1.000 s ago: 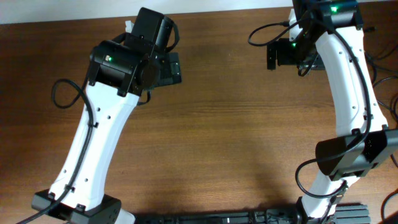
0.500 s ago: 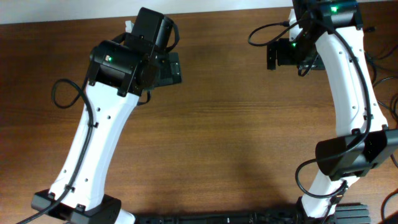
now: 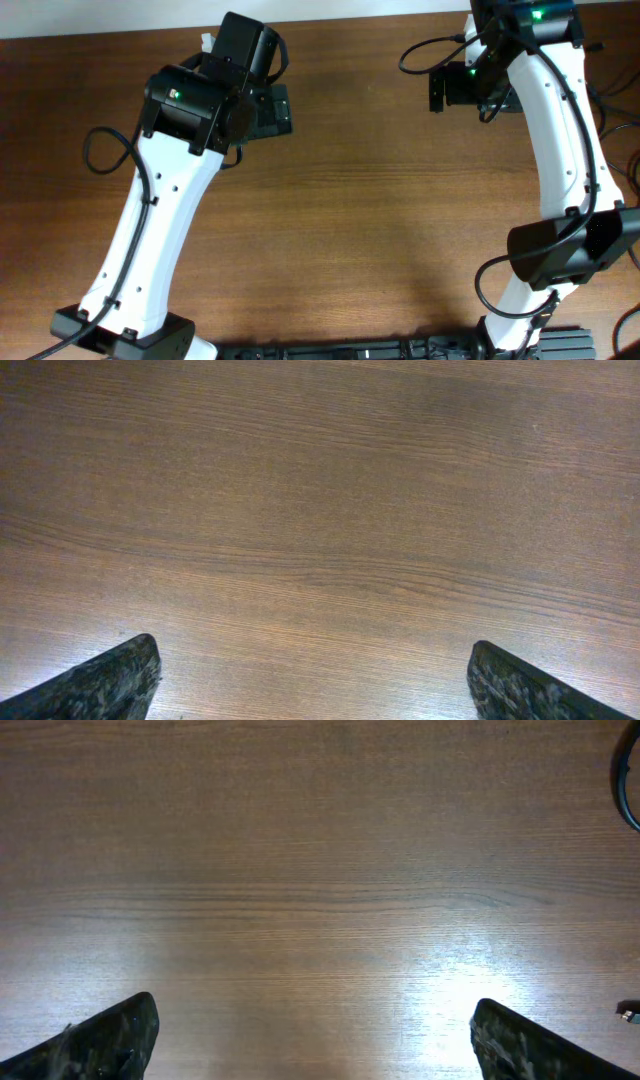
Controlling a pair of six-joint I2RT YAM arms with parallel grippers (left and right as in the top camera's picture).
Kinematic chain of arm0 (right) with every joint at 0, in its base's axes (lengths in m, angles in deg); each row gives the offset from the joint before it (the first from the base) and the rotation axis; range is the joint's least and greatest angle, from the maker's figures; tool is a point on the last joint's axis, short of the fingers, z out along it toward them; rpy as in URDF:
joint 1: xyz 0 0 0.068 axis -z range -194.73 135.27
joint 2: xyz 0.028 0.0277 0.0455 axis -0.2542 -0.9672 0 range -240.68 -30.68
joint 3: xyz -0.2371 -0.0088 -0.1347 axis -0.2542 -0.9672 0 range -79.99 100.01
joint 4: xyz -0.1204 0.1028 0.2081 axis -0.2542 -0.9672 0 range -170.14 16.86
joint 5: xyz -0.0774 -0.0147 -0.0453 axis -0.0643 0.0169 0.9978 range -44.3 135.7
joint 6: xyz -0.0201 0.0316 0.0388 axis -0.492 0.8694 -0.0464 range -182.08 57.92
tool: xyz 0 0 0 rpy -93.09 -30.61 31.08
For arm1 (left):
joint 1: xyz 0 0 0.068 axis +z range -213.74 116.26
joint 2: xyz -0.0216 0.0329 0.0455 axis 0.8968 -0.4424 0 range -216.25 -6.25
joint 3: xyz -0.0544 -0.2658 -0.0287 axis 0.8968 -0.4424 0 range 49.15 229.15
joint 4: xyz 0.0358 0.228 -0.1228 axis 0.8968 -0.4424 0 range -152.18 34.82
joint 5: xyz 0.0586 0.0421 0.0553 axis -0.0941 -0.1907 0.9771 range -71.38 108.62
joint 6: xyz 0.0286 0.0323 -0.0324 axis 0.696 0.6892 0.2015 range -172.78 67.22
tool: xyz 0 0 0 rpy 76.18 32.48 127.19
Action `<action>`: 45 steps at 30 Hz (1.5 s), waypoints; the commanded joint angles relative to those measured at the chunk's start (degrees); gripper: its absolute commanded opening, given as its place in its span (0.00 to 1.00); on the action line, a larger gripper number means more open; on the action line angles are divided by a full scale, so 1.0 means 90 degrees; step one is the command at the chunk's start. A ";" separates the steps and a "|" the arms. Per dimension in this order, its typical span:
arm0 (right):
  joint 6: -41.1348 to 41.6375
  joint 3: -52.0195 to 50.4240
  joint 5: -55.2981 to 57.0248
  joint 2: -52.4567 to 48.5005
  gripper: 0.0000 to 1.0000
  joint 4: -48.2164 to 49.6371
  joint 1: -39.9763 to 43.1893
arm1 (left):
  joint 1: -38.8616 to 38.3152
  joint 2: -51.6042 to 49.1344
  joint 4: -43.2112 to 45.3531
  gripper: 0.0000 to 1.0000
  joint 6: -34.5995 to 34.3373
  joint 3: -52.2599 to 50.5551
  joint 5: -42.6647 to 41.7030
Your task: Untangle cables
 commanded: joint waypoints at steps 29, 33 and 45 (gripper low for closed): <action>0.0022 0.0107 0.0080 -0.0051 0.99 -0.0022 -0.0017 | 0.0022 0.1780 0.2011 0.99 0.0454 -0.1712 0.0668; 0.0022 0.0107 0.0080 -0.0051 0.99 -0.0022 -0.0017 | 0.0056 0.2815 0.3444 0.99 0.0476 -0.3274 0.0665; 0.0022 0.0107 0.0080 -0.0051 0.99 -0.0022 -0.0017 | 0.1188 0.6164 0.9313 0.99 0.1265 -0.8825 -0.1001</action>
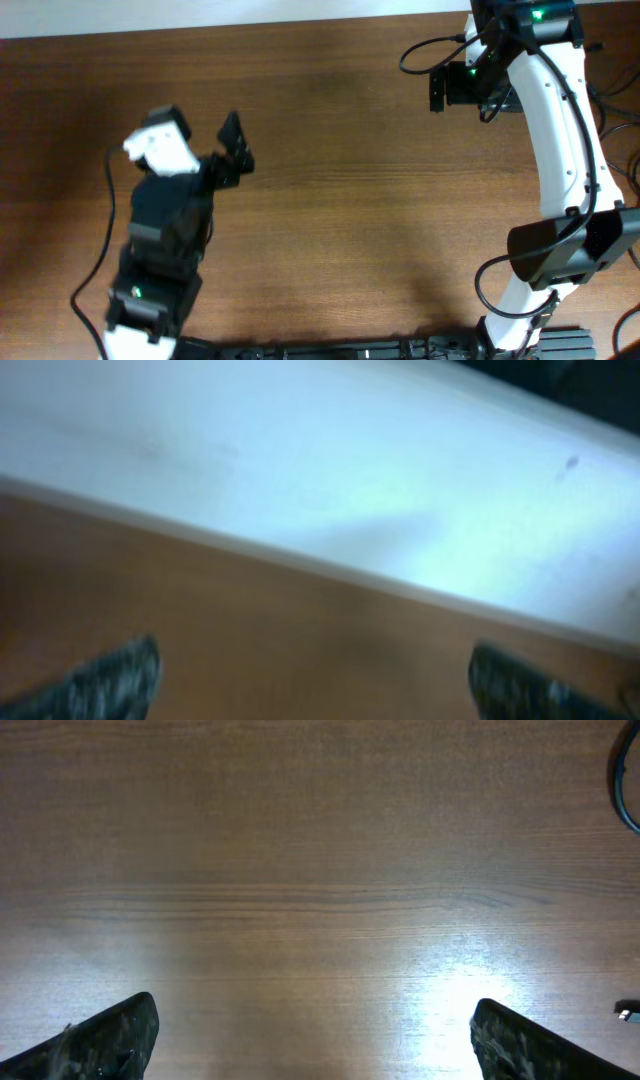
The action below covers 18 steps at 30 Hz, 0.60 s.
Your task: Untangle cables
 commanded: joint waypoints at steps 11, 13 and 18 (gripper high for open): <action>0.0024 0.0100 0.0058 -0.0051 0.99 -0.0015 -0.0017 | 0.1753 0.3296 0.2310 0.99 0.1807 -0.3757 -0.2059; 0.0024 0.0100 0.0058 -0.0051 0.99 -0.0015 -0.0017 | 0.1943 0.3466 0.2310 0.99 0.1863 -0.3915 -0.2178; 0.0024 0.0100 0.0058 -0.0051 0.99 -0.0015 -0.0017 | 0.2283 0.3963 0.2339 0.99 0.1865 -0.4471 -0.2217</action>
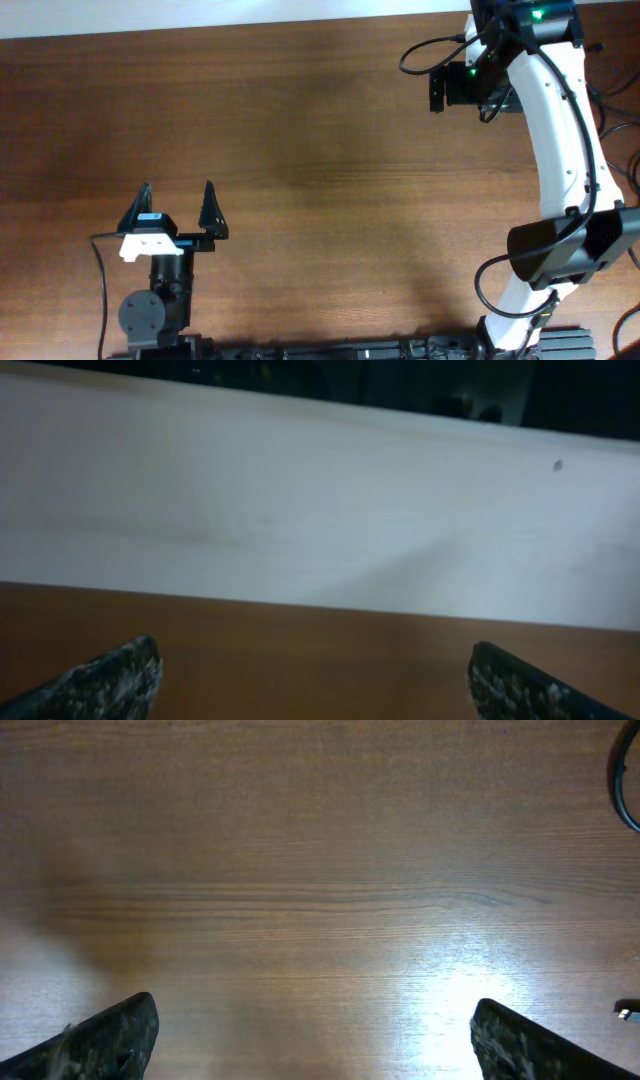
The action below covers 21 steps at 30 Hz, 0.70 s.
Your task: Untangle cables
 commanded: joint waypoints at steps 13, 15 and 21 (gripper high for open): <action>0.0024 0.0097 0.0056 -0.0044 0.99 -0.0002 -0.0017 | 0.0236 0.1705 -0.1858 0.99 0.1171 -0.1052 -0.0240; 0.0024 0.0097 0.0056 -0.0044 0.99 -0.0002 -0.0017 | 0.0245 0.1705 -0.1999 0.99 0.1217 -0.1052 -0.0143; 0.0024 0.0097 0.0056 -0.0044 0.99 -0.0002 -0.0017 | 0.0243 0.1705 -0.2018 0.99 0.1239 -0.1054 -0.0095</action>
